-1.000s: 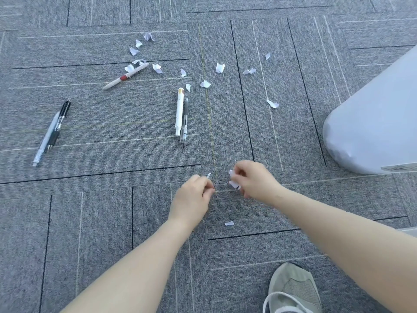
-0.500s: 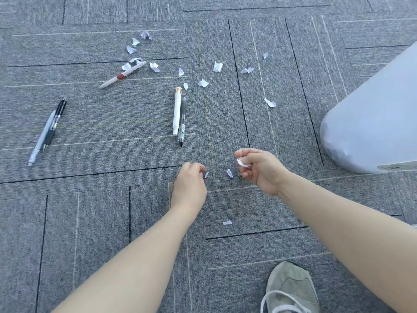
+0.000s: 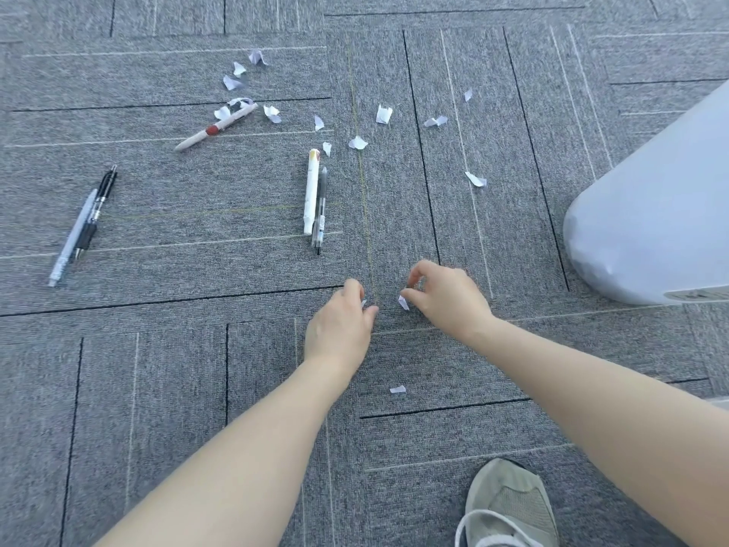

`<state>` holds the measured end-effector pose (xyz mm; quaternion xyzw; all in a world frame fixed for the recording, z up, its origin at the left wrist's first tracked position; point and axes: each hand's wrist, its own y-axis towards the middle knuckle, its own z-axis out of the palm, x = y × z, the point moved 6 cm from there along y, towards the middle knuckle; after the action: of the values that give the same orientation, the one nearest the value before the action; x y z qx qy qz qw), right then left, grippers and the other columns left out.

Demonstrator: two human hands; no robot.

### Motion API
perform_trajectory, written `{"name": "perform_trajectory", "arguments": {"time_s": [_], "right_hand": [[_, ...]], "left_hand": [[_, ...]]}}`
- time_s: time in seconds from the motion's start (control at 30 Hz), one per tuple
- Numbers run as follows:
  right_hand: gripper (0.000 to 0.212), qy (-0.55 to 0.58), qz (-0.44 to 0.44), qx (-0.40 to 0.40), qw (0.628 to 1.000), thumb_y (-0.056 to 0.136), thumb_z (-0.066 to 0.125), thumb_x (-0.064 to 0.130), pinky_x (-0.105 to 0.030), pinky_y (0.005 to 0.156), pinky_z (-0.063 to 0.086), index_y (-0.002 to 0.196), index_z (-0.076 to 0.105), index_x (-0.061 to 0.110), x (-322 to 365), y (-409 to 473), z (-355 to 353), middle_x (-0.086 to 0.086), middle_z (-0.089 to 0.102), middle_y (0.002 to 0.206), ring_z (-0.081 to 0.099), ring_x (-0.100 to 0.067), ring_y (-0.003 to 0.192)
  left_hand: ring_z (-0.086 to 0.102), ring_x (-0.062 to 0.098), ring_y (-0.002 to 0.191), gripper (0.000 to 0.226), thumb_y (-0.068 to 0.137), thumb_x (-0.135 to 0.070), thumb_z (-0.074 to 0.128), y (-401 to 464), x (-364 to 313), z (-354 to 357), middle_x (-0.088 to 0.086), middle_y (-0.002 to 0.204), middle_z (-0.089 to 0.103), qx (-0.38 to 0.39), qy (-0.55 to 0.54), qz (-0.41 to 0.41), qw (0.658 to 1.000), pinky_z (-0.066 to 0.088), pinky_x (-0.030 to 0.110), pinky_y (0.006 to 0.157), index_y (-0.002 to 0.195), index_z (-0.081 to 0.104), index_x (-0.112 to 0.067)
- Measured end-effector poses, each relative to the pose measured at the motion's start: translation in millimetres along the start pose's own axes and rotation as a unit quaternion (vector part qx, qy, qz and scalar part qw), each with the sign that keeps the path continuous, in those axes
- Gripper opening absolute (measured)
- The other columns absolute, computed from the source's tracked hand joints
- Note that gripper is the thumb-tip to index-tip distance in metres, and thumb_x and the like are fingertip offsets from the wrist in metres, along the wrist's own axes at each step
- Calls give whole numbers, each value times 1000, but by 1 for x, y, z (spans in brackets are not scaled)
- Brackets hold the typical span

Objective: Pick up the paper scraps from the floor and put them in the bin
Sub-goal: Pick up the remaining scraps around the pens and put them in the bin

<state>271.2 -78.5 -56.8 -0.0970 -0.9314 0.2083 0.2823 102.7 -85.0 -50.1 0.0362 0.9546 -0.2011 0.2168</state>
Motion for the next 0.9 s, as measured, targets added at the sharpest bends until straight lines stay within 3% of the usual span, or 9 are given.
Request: {"name": "perform_trajectory", "arguments": {"time_s": [0.17, 0.27, 0.37, 0.47, 0.53, 0.6, 0.73, 0.83, 0.9], "right_hand": [[9, -94, -68, -7, 993, 96, 52, 25, -26, 52, 38, 93, 60, 20, 15, 3, -2, 12, 51, 59, 45, -7, 50], [10, -92, -82, 46, 991, 95, 52, 21, -27, 57, 42, 92, 61, 16, 20, 12, 0, 10, 55, 67, 49, -11, 57], [11, 153, 5, 86, 984, 94, 55, 17, -26, 42, 40, 87, 60, 11, 4, 16, -3, 1, 59, 69, 43, -10, 47], [14, 415, 106, 102, 898, 91, 52, 6, -19, 33, 26, 78, 52, 9, -13, 9, -3, -3, 55, 66, 30, -7, 38], [18, 480, 130, 107, 861, 87, 49, -1, -20, 31, 21, 74, 47, 12, -18, 6, 1, -5, 60, 68, 27, -8, 37], [19, 444, 128, 118, 879, 89, 47, -1, -21, 32, 23, 75, 47, 12, -19, 3, 5, -5, 59, 65, 29, -9, 38], [18, 162, 44, 78, 983, 93, 43, 10, -25, 43, 32, 84, 59, 7, -5, 0, 5, 0, 53, 63, 37, -12, 46], [12, 42, -9, 57, 997, 94, 48, 23, -26, 47, 38, 91, 58, 18, 4, -5, 10, 4, 60, 66, 47, -14, 49], [14, -19, -37, 54, 998, 92, 56, 35, -28, 47, 40, 92, 54, 21, 9, -8, 13, 3, 61, 63, 52, -14, 51]], "left_hand": [[54, 22, 79, 13, 97, -27, 45, 6, 4, 2, 2, 97, 59, -21, -10, -33, 999, 40, 34, 65, 97, 52, -16], [54, 23, 81, 13, 98, -25, 43, 11, 3, 2, 4, 100, 56, 6, -6, -43, 999, 42, 36, 68, 99, 52, -14], [53, 21, 81, 12, 99, -22, 40, 11, 4, 0, 4, 101, 52, 21, -41, -40, 998, 42, 36, 70, 99, 47, -13], [48, 15, 71, 8, 99, -18, 36, 6, 4, -4, 2, 93, 50, 21, -81, -26, 996, 38, 29, 62, 94, 41, -14], [50, 14, 68, 10, 97, -11, 35, 0, 3, -2, 1, 84, 53, 43, -111, -20, 993, 37, 29, 54, 92, 40, -17], [53, 19, 68, 22, 91, -1, 32, -5, 1, 2, 1, 81, 56, 66, -139, -11, 988, 41, 33, 55, 94, 41, -20], [52, 21, 77, 26, 88, 0, 33, -13, -3, 4, 0, 84, 56, 76, -124, 27, 989, 45, 37, 69, 84, 52, -17], [52, 23, 79, 23, 90, -7, 34, -24, -4, 4, 2, 87, 57, 84, -122, 37, 988, 44, 36, 71, 79, 53, -15], [56, 23, 86, 20, 93, -15, 36, -34, -5, 10, 2, 96, 60, 99, -84, 63, 989, 45, 36, 74, 88, 55, -16]]}}
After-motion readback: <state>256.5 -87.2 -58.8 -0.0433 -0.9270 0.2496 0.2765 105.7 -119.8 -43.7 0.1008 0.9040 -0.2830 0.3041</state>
